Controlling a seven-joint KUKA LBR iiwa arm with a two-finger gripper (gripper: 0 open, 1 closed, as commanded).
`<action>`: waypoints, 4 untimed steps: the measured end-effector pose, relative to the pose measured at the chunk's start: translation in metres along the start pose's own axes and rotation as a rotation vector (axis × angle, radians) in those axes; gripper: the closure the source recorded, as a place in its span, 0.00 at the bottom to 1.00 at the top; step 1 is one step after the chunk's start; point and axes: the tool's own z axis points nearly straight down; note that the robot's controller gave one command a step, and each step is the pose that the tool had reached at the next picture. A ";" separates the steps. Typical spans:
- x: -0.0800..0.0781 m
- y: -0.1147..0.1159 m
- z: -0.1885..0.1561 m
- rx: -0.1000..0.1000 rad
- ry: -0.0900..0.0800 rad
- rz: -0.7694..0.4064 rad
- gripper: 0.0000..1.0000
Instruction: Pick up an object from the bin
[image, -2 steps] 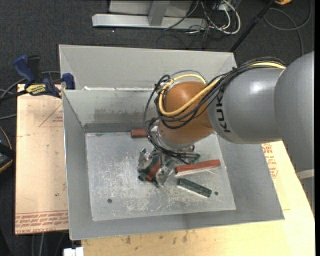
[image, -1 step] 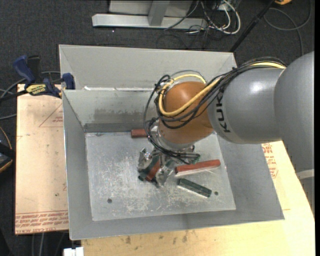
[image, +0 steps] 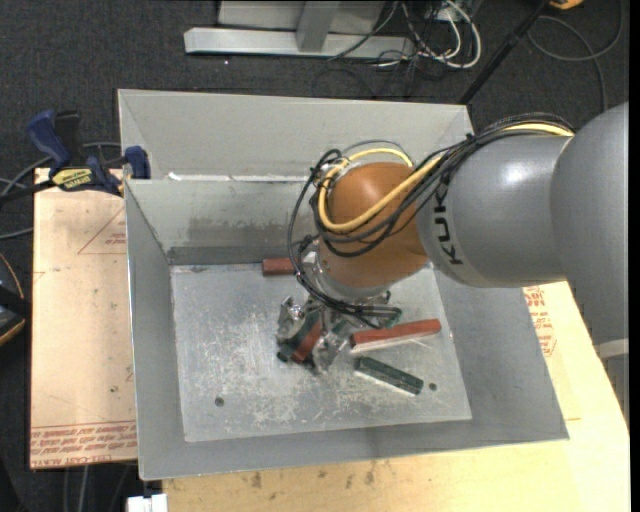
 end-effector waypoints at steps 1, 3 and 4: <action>0.003 0.001 -0.016 -0.005 0.013 0.000 1.00; 0.001 0.001 -0.039 -0.003 0.012 0.002 1.00; 0.001 0.001 -0.052 -0.003 0.014 0.003 1.00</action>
Offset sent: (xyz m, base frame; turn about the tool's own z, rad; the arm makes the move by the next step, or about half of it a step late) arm 0.0001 0.0002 0.0410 0.0000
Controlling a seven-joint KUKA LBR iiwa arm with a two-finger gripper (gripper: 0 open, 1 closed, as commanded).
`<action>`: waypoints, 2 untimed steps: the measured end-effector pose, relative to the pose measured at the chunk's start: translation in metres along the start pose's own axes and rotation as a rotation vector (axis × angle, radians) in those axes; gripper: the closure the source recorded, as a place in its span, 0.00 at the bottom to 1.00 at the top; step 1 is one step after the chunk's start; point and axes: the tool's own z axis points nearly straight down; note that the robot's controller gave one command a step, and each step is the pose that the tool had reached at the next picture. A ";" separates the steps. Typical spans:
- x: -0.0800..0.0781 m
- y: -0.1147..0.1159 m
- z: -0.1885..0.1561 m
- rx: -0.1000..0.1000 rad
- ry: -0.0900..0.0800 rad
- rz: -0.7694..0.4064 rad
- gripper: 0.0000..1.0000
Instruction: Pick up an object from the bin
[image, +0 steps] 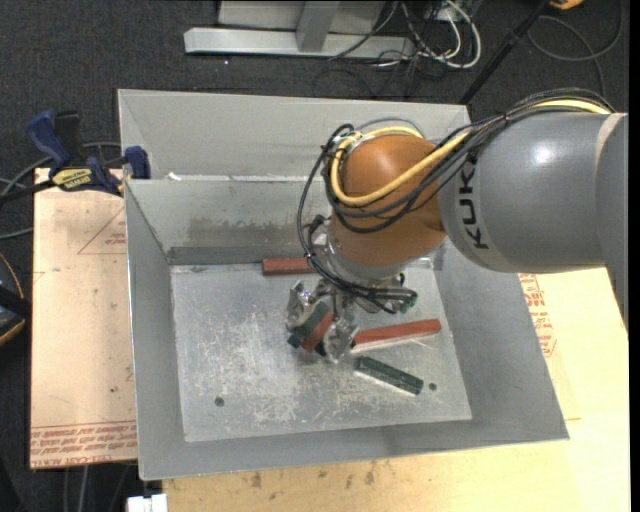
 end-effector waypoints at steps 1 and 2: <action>-0.001 0.000 -0.009 0.002 -0.003 0.001 1.00; -0.001 0.000 -0.016 0.001 -0.001 0.001 1.00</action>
Offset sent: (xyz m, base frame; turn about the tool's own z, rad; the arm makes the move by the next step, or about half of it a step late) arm 0.0000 -0.0001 0.0365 0.0000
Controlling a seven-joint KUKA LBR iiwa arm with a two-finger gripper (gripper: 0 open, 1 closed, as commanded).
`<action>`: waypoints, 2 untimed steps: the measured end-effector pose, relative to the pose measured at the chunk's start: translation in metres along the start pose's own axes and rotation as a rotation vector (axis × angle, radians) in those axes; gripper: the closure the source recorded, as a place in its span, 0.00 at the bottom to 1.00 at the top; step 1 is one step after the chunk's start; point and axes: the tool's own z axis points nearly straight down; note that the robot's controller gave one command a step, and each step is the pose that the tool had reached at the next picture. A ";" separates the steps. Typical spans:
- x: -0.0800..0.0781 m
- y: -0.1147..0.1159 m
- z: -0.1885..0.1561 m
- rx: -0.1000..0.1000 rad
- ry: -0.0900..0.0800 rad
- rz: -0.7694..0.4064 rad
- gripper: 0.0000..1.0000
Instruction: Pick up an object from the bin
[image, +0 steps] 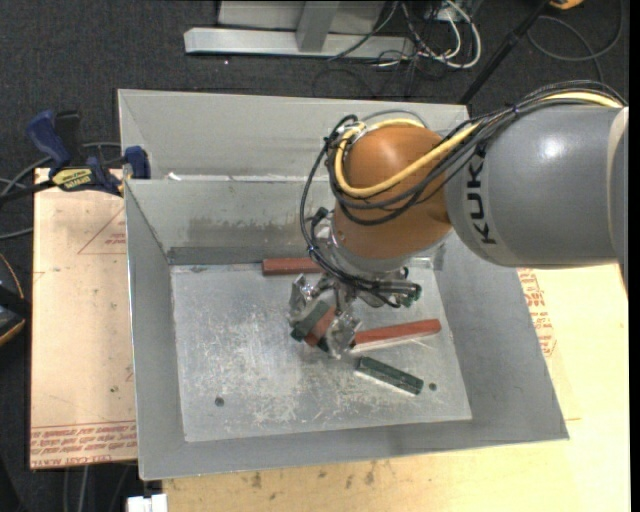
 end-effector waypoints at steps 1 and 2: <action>0.000 0.000 -0.008 0.000 0.001 0.000 1.00; 0.000 0.000 -0.015 0.000 0.000 0.001 1.00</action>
Offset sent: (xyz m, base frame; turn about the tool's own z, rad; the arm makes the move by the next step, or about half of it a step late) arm -0.0002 0.0002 0.0134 0.0000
